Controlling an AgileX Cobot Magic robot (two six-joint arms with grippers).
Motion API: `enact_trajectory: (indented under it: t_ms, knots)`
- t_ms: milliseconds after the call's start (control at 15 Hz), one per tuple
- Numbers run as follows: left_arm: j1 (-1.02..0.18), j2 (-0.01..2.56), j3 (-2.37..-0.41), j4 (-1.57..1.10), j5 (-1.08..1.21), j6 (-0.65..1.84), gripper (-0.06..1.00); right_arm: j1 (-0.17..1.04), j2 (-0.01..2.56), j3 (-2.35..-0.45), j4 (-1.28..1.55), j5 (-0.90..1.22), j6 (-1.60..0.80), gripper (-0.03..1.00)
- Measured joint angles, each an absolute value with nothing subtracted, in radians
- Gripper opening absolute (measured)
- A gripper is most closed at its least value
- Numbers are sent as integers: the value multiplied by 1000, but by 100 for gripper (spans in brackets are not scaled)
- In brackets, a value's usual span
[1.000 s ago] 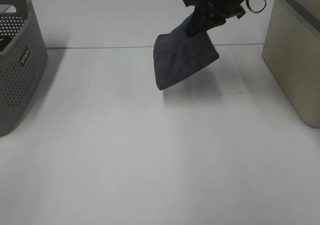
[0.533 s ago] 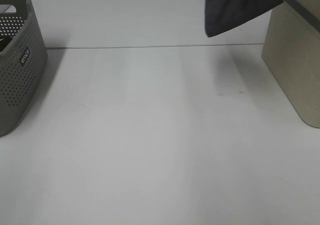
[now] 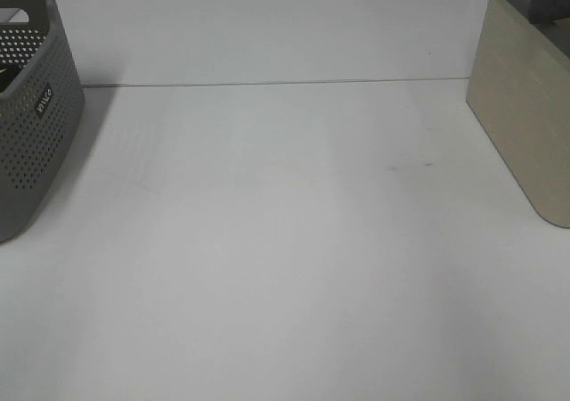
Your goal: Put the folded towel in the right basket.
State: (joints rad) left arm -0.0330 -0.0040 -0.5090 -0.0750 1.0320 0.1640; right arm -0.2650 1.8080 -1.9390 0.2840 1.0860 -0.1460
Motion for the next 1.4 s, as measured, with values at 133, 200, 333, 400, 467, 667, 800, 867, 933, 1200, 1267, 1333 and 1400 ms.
enact_trajectory:
  t_ms: [133, 200, 333, 400, 467, 667, 800, 867, 933, 1200, 1267, 1333, 1400]
  knots:
    - [-33, -4, -509, -75, 1032, 164, 99, -289, 1836, -1939, 275, 1068, -126, 6]
    - [-33, -4, -509, -75, 1032, 164, 99, -289, 1859, -1939, 262, 1054, -126, 6]
    - [-33, -4, -509, -75, 1032, 164, 99, -289, 1910, -1939, 247, 1018, -106, 6]
    - [-33, -4, -509, -75, 1032, 164, 99, -289, 1940, -1939, 225, 999, -89, 6]
    - [-33, -4, -509, -75, 1032, 164, 99, -289, 1972, -1939, 209, 989, -78, 7]
    - [-33, -4, -509, -75, 1032, 164, 99, -289, 2058, -1939, 204, 991, -73, 15]
    - [-33, -4, -509, -75, 1032, 164, 99, -289, 2103, -1939, 199, 1004, -71, 32]
    - [-33, -4, -509, -75, 1032, 164, 99, -289, 2115, -1939, 187, 1005, -56, 43]
    - [-33, -4, -509, -75, 1032, 164, 99, -289, 2121, -1939, 174, 1007, -45, 55]
    - [-33, -4, -509, -75, 1032, 164, 99, -289, 2115, -1939, 172, 1042, -28, 82]
    - [-33, -4, -509, -75, 1032, 164, 99, -289, 2102, -1939, 197, 1044, -28, 83]
    - [-33, -4, -509, -75, 1032, 164, 99, -289, 2079, -1939, 226, 1048, -31, 83]
    - [-33, -4, -509, -75, 1032, 164, 99, -289, 2047, -1939, 258, 1053, -44, 84]
